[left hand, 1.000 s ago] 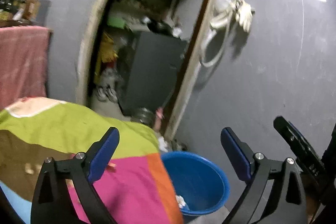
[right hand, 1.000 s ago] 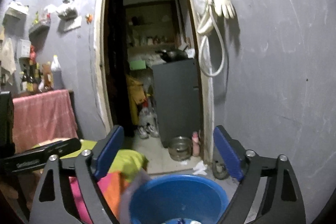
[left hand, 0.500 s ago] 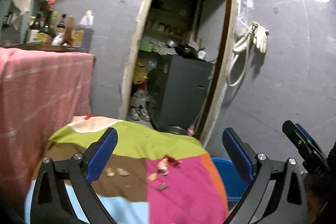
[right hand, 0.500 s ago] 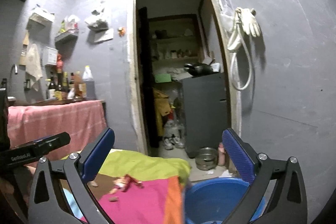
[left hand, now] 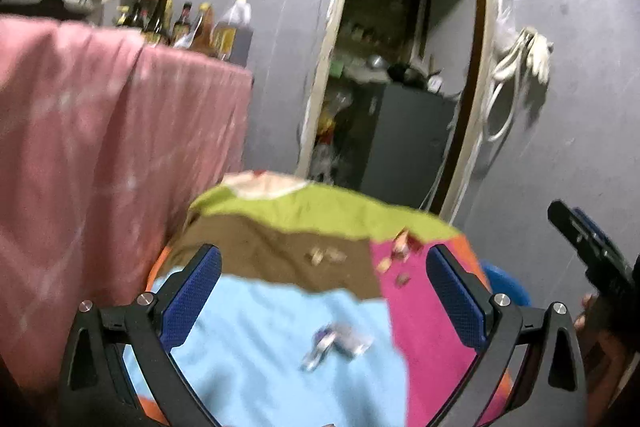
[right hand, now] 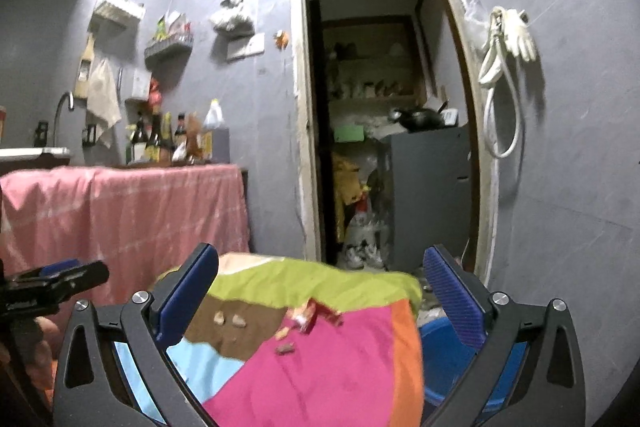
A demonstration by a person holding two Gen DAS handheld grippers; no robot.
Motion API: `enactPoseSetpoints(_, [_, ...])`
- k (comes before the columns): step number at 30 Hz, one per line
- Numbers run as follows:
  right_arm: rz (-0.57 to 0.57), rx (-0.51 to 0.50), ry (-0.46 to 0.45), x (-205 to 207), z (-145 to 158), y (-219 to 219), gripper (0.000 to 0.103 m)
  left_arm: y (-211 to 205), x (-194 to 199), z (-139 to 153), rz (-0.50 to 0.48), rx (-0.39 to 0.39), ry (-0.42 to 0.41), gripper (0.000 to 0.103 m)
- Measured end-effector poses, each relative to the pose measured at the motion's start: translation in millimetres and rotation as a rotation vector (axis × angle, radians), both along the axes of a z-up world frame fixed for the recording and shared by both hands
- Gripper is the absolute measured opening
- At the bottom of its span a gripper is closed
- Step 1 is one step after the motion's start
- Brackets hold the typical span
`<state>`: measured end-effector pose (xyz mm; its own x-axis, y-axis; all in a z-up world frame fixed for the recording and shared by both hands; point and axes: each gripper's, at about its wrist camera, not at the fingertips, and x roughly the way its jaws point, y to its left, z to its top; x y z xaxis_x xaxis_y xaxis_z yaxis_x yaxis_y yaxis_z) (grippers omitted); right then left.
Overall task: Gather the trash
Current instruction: 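Return both tools over the table, then grasp the white-purple wrapper with left tool while right tool grasps a brown crumb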
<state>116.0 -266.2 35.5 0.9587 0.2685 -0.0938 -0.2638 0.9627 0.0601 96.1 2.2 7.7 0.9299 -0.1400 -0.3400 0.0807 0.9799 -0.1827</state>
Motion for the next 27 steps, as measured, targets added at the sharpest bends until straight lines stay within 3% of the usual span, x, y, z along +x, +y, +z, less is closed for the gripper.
enactPoseSetpoints(6, [0.050, -0.067, 0.083, 12.7, -26.6, 16.0, 0.103, 9.1, 9.0, -30.8, 0.007, -0.034, 0.134, 0.100])
enactPoseSetpoints(13, [0.083, -0.088, 0.173, 31.7, -53.6, 18.9, 0.103, -0.3, 29.8, -55.3, -0.065, -0.033, 0.288, 0.099])
enactPoseSetpoints(17, [0.098, -0.096, 0.224, 44.9, -64.9, 17.9, 0.103, -6.4, 37.5, -63.5, -0.091, -0.034, 0.326, 0.097])
enactPoseSetpoints(24, [0.156, -0.138, 0.317, 68.1, -81.1, 24.6, 0.089, -19.3, 58.3, -74.6, -0.144, -0.014, 0.412, 0.063])
enactPoseSetpoints(27, [0.181, -0.147, 0.366, 79.2, -87.4, 27.4, 0.080, -23.5, 62.8, -77.0, -0.149, 0.005, 0.424, 0.057])
